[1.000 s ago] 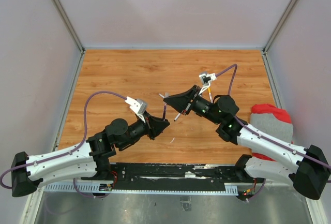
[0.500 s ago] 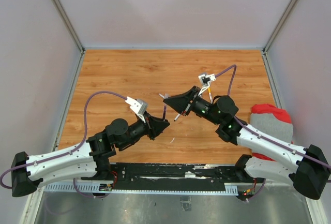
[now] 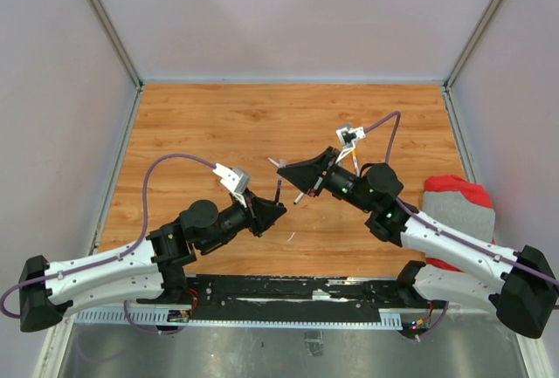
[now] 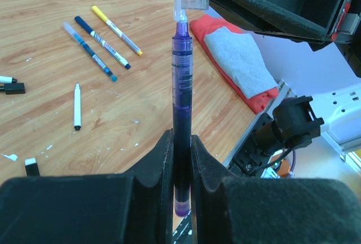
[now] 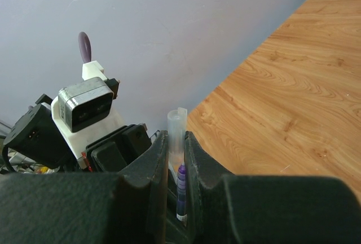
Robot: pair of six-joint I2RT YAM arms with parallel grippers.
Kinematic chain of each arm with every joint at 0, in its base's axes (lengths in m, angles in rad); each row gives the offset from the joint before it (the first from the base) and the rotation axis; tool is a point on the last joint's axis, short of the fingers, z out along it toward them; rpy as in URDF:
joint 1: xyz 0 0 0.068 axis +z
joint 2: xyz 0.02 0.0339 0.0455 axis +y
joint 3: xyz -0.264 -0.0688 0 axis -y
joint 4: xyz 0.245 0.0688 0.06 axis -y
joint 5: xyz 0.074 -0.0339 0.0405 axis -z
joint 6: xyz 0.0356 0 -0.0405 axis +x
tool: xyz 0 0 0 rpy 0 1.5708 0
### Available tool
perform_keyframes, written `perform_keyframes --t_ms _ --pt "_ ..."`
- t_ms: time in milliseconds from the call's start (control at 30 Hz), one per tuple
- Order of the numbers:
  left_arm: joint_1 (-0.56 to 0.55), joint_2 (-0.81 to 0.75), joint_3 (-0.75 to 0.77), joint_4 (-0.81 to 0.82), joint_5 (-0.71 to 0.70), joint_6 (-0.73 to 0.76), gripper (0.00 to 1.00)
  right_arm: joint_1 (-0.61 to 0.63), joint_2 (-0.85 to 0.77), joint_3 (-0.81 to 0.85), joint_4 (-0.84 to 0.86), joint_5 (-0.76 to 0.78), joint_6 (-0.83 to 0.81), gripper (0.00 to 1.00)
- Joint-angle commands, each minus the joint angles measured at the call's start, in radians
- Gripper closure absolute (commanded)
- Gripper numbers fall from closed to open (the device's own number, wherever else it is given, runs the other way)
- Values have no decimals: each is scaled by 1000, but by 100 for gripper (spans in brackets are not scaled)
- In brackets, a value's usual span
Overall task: Insert the pens into the pen caps
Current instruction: Insert the pen cap onto the pen.
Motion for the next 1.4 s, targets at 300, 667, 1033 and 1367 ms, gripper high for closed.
perform_keyframes --t_ms 300,667,1033,1367 --pt "-8 -21 -8 25 13 18 99 8 -139 73 7 -92 -434 99" --pt "-8 -40 -17 32 42 36 100 9 -209 118 -103 -193 -608 100" --pt "-9 -23 20 62 107 92 100 9 -142 116 -158 59 -256 100" --pt "-10 -31 18 68 104 90 99 8 -81 75 -59 37 -80 100"
